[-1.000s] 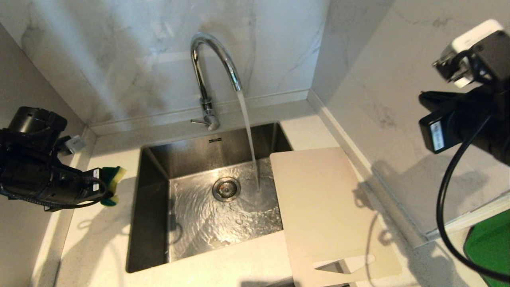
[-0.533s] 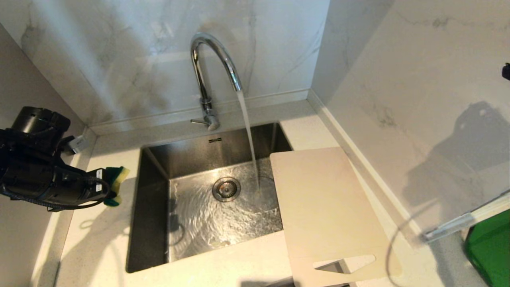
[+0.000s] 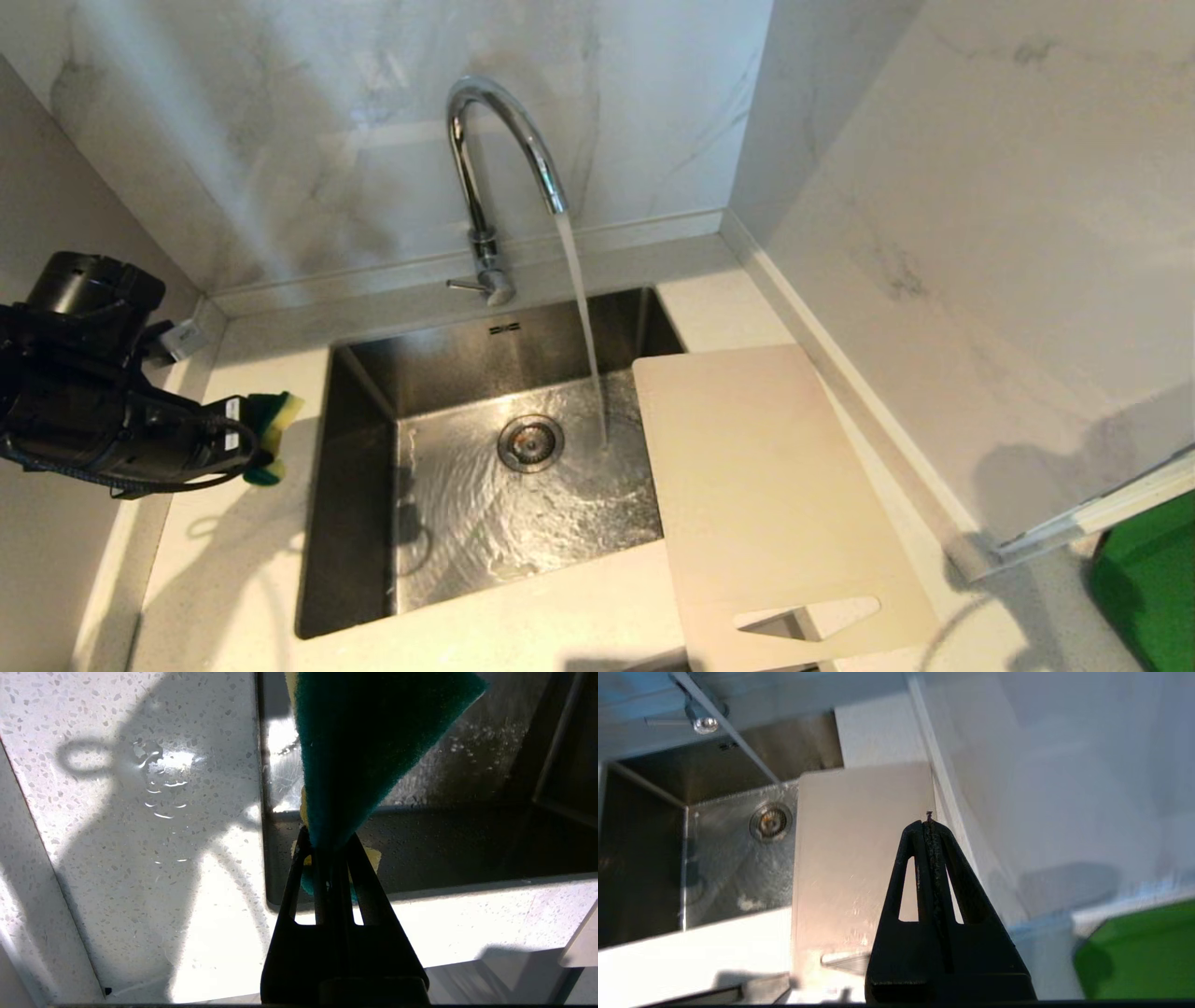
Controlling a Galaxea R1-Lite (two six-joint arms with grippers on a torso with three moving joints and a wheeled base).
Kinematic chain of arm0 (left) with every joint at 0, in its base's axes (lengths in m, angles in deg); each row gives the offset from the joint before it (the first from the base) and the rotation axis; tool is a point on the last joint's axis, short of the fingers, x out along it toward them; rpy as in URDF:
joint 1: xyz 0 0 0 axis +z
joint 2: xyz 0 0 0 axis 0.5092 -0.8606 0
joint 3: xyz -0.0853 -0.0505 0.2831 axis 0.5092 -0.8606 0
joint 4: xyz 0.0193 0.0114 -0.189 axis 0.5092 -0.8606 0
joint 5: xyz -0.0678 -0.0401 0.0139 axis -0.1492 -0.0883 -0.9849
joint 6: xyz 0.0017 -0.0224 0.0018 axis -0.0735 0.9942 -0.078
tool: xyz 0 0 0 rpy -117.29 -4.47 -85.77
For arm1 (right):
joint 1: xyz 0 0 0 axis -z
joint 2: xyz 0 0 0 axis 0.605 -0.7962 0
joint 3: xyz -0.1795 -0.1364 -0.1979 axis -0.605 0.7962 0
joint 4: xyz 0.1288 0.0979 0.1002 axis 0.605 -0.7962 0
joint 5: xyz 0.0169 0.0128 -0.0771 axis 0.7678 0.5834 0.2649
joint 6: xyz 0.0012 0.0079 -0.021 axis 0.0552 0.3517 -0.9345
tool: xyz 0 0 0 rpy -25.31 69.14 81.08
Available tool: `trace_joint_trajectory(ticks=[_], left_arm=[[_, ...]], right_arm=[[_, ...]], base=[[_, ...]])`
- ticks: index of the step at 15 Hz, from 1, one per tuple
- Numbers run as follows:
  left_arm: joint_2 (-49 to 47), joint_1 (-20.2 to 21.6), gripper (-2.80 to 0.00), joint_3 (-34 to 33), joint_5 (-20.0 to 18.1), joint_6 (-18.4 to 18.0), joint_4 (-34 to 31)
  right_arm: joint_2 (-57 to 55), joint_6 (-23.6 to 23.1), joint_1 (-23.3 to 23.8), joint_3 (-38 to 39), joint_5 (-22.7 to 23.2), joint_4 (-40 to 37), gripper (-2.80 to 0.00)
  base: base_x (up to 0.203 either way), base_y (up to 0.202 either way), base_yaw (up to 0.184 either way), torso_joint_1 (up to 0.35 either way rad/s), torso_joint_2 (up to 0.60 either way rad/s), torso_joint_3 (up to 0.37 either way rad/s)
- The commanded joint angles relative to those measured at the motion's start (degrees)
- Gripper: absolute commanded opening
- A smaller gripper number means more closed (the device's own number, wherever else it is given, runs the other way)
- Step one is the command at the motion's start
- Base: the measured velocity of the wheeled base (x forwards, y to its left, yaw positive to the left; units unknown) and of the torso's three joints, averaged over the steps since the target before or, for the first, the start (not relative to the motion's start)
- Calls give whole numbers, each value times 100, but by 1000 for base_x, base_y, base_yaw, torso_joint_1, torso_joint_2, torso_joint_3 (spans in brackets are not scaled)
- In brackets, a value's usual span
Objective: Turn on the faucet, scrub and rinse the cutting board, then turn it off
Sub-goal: Put down the cleaning cloth
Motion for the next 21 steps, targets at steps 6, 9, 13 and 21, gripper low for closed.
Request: trace_joint_trajectory(ticks=[6, 9, 13, 21], left_arm=[[41, 14, -280, -6, 51, -19, -11], [27, 1, -280, -6, 42, -10, -11], [3, 1, -280, -24, 24, -1, -11], [-26, 9, -280, -24, 42, -19, 15]], right_arm=[[2385, -138, 4, 2001, -683, -59, -280], [3171, -287, 8, 2915, -1143, -83, -280], [3594, -283, 73, 3633, -1764, -154, -280], [3608, -491, 78, 6289, -1133, 2204, -280]], base=[[0, 0, 0, 0, 0, 0], [0, 0, 0, 0, 0, 0], [0, 0, 0, 0, 0, 0], [0, 0, 0, 0, 0, 0]])
